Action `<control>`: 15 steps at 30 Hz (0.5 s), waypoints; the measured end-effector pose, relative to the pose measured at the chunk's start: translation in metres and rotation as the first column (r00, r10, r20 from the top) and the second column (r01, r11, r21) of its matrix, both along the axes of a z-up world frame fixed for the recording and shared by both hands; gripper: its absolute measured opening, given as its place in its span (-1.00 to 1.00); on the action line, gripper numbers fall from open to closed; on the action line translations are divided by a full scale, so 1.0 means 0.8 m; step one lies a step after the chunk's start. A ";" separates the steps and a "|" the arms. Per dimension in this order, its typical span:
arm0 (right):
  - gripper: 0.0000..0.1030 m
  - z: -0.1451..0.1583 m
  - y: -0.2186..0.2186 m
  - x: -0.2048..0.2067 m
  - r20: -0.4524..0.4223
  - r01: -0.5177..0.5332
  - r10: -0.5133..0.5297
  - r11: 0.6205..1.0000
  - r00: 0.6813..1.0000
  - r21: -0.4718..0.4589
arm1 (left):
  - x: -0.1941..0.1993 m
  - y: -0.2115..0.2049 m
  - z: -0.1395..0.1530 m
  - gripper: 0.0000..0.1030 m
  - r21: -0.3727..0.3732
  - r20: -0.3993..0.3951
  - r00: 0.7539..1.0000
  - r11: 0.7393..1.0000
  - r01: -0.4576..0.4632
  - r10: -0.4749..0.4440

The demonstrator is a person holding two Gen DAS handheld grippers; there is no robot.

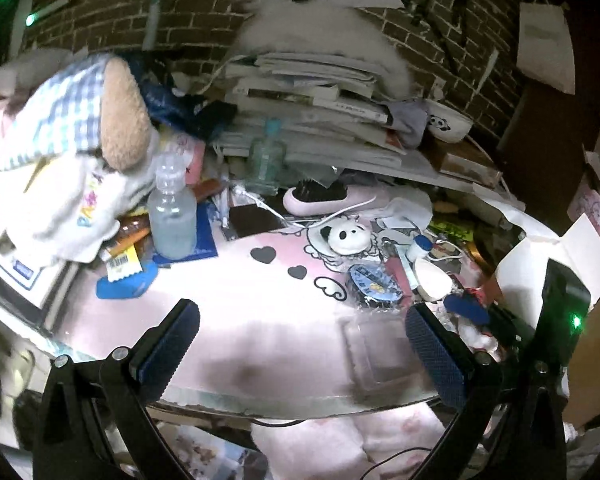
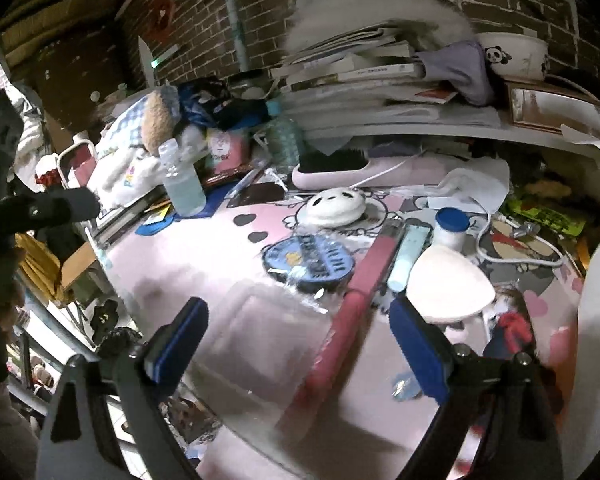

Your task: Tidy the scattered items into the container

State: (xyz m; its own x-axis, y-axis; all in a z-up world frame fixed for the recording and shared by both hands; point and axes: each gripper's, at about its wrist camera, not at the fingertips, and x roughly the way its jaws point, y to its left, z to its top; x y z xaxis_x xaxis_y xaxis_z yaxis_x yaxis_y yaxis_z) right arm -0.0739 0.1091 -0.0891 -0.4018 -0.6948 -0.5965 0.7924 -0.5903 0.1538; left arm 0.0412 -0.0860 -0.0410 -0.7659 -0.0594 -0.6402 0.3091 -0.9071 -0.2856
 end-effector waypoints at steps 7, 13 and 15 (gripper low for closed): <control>0.76 -0.015 -0.009 0.051 -0.086 0.048 -0.051 0.998 0.995 -0.035 | -0.001 0.005 -0.007 1.00 0.015 -0.008 1.000 1.000 0.018 -0.018; 0.76 -0.029 -0.020 0.060 -0.105 0.102 -0.103 0.995 0.989 -0.014 | 0.004 0.002 -0.012 1.00 0.013 0.007 1.000 1.000 0.005 -0.005; 0.76 -0.034 -0.023 0.066 -0.127 0.109 -0.111 0.994 0.986 -0.021 | 0.007 0.000 -0.013 1.00 0.014 0.010 1.000 1.000 0.002 -0.002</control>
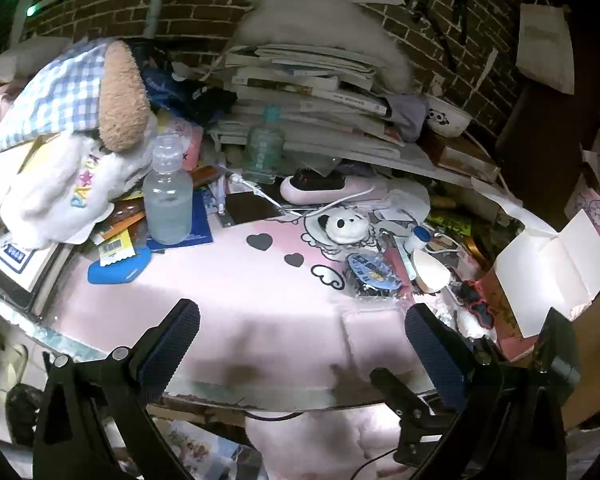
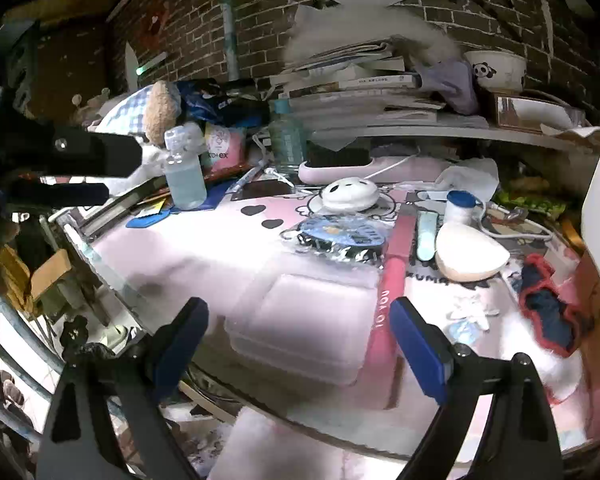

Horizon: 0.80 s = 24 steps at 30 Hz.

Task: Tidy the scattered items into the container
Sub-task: 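Grasp the clear plastic container on the desk with the right gripper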

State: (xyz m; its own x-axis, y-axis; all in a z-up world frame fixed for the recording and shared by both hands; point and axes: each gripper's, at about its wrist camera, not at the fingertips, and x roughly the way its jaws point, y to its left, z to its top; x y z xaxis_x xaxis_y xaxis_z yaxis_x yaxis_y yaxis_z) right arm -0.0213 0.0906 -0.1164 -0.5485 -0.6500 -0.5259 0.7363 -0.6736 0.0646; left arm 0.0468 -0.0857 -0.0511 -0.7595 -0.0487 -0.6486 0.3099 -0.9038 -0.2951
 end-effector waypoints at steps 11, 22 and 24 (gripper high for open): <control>0.64 -0.014 -0.016 0.009 -0.097 0.052 -0.052 0.999 0.994 0.000 | 0.001 -0.012 -0.007 1.00 -0.005 0.027 1.000 1.000 -0.014 0.014; 0.51 -0.023 -0.026 -0.001 -0.113 0.083 -0.074 0.994 0.991 0.074 | -0.009 -0.013 -0.008 1.00 -0.004 0.020 1.000 1.000 -0.009 0.009; 0.51 -0.025 -0.027 -0.001 -0.126 0.089 -0.078 0.993 0.989 0.080 | -0.011 -0.012 -0.008 1.00 -0.005 0.019 1.000 1.000 -0.006 0.006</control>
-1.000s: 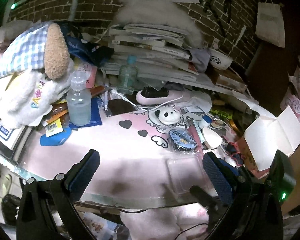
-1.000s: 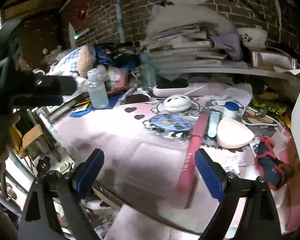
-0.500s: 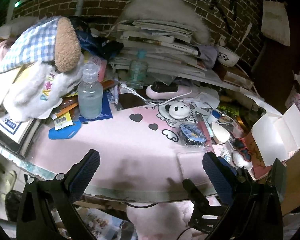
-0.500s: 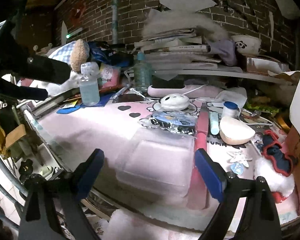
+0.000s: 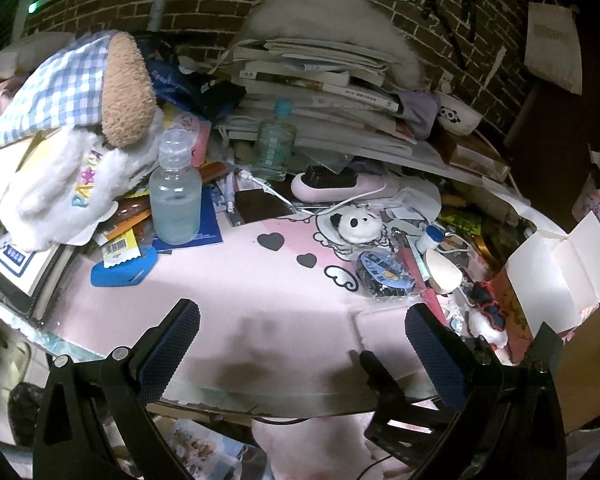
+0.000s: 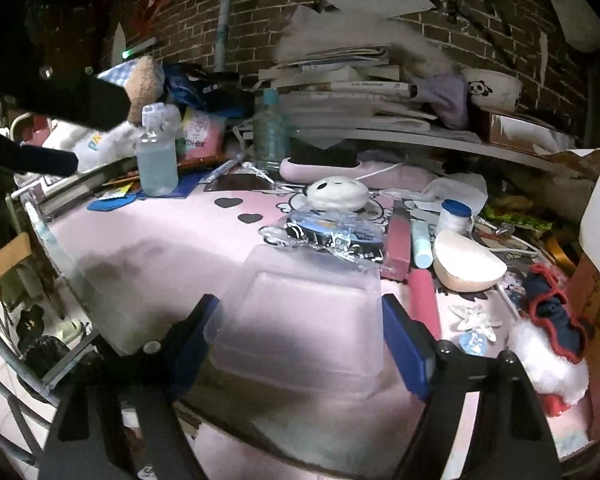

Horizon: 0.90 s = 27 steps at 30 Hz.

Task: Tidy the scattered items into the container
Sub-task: 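Grasp the clear plastic container on the desk with the right gripper, then lift and carry the clear container into the white box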

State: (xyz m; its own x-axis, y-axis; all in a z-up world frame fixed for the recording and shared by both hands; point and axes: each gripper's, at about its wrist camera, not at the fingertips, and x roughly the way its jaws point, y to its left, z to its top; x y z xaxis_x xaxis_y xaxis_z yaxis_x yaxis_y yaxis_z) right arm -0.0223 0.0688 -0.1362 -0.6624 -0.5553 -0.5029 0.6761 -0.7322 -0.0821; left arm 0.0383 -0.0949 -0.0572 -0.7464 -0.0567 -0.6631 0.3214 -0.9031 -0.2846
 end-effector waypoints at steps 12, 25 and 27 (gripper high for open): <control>0.41 0.012 0.016 -0.002 0.007 -0.047 0.048 0.996 0.999 -0.079 | -0.007 0.006 0.000 1.00 0.001 0.003 1.000 1.000 0.009 -0.009; 0.41 0.076 0.034 -0.005 0.066 -0.182 0.196 0.966 0.978 -0.185 | -0.008 0.005 0.000 1.00 0.001 0.005 1.000 1.000 -0.007 0.007; 0.41 0.093 0.039 -0.009 0.051 -0.182 0.195 0.965 0.979 -0.190 | -0.009 0.005 0.000 1.00 0.004 -0.004 1.000 1.000 -0.002 0.003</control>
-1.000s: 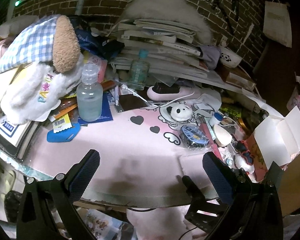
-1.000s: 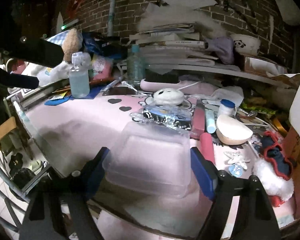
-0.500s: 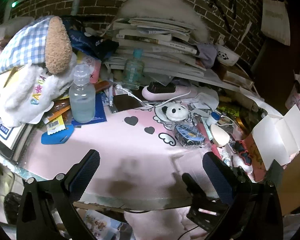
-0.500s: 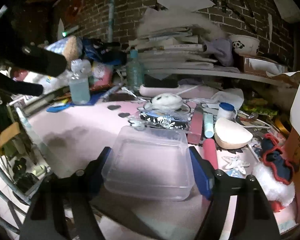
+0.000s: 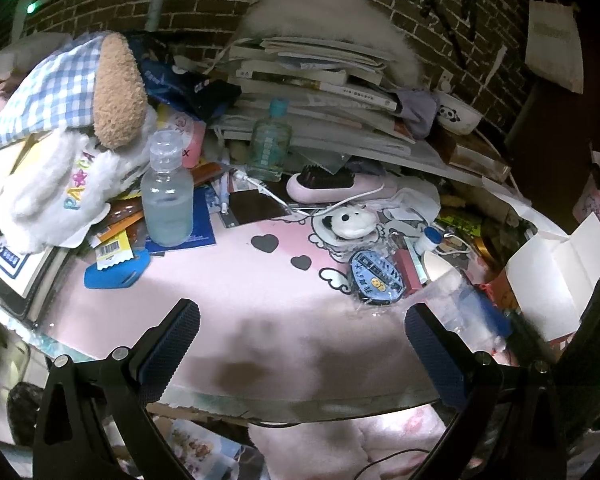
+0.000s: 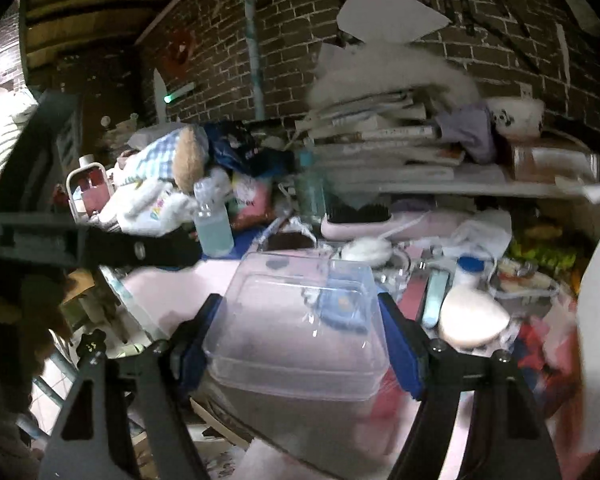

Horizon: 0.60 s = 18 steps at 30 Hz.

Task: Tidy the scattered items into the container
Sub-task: 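Lift and carry the clear container into the white box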

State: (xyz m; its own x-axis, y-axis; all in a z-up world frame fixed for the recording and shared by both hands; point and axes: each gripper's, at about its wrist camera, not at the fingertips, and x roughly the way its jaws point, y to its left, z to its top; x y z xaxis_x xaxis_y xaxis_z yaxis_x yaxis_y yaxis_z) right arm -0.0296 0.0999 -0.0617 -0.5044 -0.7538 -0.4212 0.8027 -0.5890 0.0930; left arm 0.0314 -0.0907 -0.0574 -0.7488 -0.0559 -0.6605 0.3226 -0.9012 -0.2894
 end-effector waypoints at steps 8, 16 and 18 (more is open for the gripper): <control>0.41 0.067 0.041 -0.028 -0.070 0.103 -0.101 0.994 0.992 0.021 | -0.015 0.010 0.004 1.00 0.015 -0.024 0.999 0.999 0.044 -0.043; 0.41 0.138 0.153 -0.077 -0.007 0.168 -0.167 0.986 0.986 0.023 | -0.042 0.037 0.014 1.00 0.012 -0.048 0.992 0.993 0.114 -0.113; 0.42 0.148 0.187 -0.099 0.056 0.192 -0.195 0.980 0.979 0.055 | -0.048 0.046 0.016 1.00 0.003 -0.047 0.990 0.991 0.130 -0.130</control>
State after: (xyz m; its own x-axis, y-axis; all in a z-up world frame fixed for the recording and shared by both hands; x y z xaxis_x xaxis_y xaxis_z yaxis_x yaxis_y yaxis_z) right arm -0.1085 0.2492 0.0567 -0.6109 -0.6221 -0.4897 0.6666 -0.7378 0.1058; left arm -0.0072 -0.0542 -0.0447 -0.7794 0.0477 -0.6247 0.1886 -0.9330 -0.3065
